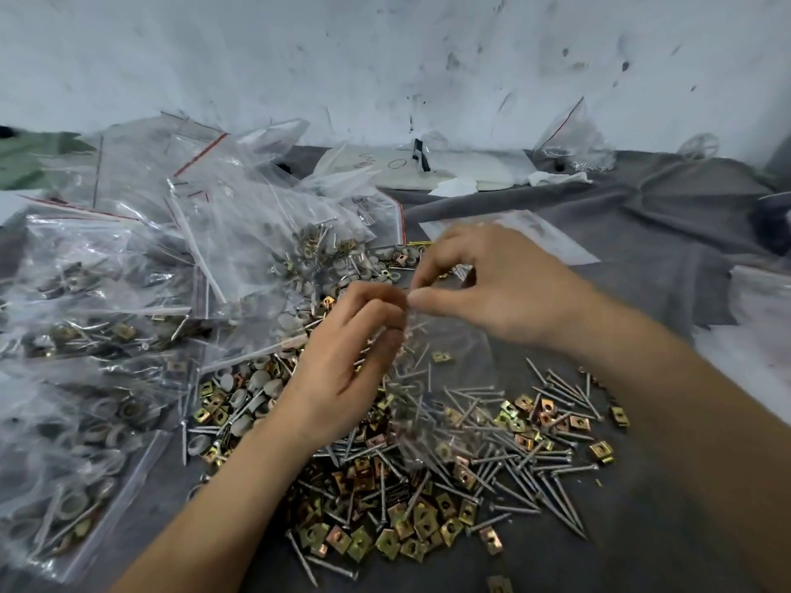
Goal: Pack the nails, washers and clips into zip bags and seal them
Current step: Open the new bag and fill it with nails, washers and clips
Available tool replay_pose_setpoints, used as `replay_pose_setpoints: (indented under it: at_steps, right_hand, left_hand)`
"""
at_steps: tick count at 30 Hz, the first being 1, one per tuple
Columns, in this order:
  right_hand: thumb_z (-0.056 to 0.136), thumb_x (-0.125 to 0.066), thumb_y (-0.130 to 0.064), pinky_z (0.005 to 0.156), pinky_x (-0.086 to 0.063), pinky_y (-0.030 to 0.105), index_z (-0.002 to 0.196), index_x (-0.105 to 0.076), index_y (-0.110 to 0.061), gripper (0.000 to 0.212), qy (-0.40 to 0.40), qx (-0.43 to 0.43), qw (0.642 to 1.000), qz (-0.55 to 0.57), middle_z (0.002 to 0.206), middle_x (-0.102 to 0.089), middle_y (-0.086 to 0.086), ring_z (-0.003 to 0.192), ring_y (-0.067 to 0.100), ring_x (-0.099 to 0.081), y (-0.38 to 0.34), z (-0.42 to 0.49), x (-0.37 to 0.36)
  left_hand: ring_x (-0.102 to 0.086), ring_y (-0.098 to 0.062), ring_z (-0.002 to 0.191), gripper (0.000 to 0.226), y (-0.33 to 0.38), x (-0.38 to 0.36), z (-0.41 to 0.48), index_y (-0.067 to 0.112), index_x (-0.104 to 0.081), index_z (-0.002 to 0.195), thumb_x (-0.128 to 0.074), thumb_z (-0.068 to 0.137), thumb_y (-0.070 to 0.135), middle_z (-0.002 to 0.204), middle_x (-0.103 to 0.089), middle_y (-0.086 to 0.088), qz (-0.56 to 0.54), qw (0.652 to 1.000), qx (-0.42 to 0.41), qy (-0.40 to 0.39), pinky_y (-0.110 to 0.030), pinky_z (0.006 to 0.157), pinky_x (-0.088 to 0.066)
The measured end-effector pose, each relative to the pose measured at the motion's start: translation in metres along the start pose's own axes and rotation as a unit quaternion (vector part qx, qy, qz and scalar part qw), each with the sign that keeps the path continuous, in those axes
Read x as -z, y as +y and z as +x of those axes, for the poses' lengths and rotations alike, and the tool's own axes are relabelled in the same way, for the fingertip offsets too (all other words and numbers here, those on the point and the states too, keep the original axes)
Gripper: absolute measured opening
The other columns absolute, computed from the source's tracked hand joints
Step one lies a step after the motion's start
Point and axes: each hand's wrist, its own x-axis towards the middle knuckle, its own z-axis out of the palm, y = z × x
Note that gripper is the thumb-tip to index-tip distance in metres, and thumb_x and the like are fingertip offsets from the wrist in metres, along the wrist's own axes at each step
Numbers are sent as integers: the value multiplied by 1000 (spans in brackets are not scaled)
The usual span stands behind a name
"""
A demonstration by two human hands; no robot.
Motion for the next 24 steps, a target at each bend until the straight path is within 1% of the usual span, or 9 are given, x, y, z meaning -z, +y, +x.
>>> replay_pose_setpoints:
  at_steps: [2, 5, 7, 10, 14, 17, 19, 21, 24]
  right_hand:
    - [84, -65, -38, 71, -44, 15, 81, -69, -32, 8, 29, -14, 998, 56, 86, -68, -12, 81, 2, -60, 9, 2, 2]
    - [88, -64, -24, 66, -44, 17, 77, -65, -31, 13, 100, -70, 986, 114, 73, -67, -11, 69, 3, -59, 31, 2, 3]
    - [85, -69, -20, 65, -45, 19, 77, -65, -26, 11, 17, -134, 989, 53, 73, -65, -11, 71, 8, -61, 48, -2, -11]
    - [78, -73, -29, 56, -47, 16, 72, -69, -22, 10, -114, -181, 976, -29, 71, -69, -7, 66, 6, -64, 60, -13, -43]
    - [79, -60, -22, 73, -56, 37, 89, -72, -9, 21, -159, -161, 966, -124, 85, -71, 11, 79, 26, -67, 56, -15, -62]
    - [76, -58, -9, 72, -57, 32, 90, -72, -8, 20, -160, -154, 968, -117, 86, -72, 11, 79, 24, -67, 54, -15, -60]
    - [78, -67, -8, 69, -52, 23, 89, -71, -12, 12, -91, -169, 980, -57, 87, -71, 3, 79, 15, -66, 55, -13, -48]
    - [80, -70, -7, 67, -46, 14, 83, -67, -19, 12, 54, -178, 981, 47, 83, -67, -5, 76, 6, -61, 51, -6, -29]
    - [79, -71, -2, 63, -45, 13, 72, -65, -24, 24, 257, -79, 930, 252, 67, -66, -13, 65, -2, -60, 35, 5, -3]
  left_hand:
    - [-51, -1, 99, 8, 0, -2, 0, 17, -50, 96, -42, 95, 18, 108, -52, 4, 3, 1000, -1, 29, -12, 83, -38]
    - [-50, 7, 94, 9, 2, -2, 1, 21, -49, 97, -41, 93, 18, 105, -52, 13, -2, 996, 29, 81, -8, 78, -37]
    - [-51, 8, 92, 10, 1, -1, 0, 22, -49, 98, -40, 94, 18, 105, -52, 16, -3, 993, 43, 113, -9, 77, -39]
    - [-51, 8, 94, 12, 0, 0, 0, 24, -49, 100, -40, 94, 17, 102, -53, 16, 5, 988, 46, 148, -10, 79, -39]
    - [-49, 11, 87, 10, 1, 0, 0, 20, -48, 99, -41, 93, 17, 95, -50, 20, 29, 986, 52, 157, -6, 74, -35]
    - [-49, 9, 84, 11, 0, 0, 0, 16, -50, 99, -40, 94, 18, 92, -50, 17, 19, 988, 60, 144, -7, 73, -37]
    - [-49, 9, 85, 12, 0, -1, 0, 15, -50, 100, -40, 95, 18, 94, -50, 16, 15, 989, 61, 133, -7, 74, -37]
    - [-50, 8, 87, 11, 1, -1, 1, 17, -50, 100, -40, 95, 18, 95, -52, 14, 13, 991, 58, 120, -8, 75, -38]
    - [-54, -3, 94, 13, 2, -4, 0, 21, -51, 100, -39, 95, 17, 103, -56, 5, -17, 994, 49, 92, -18, 79, -44]
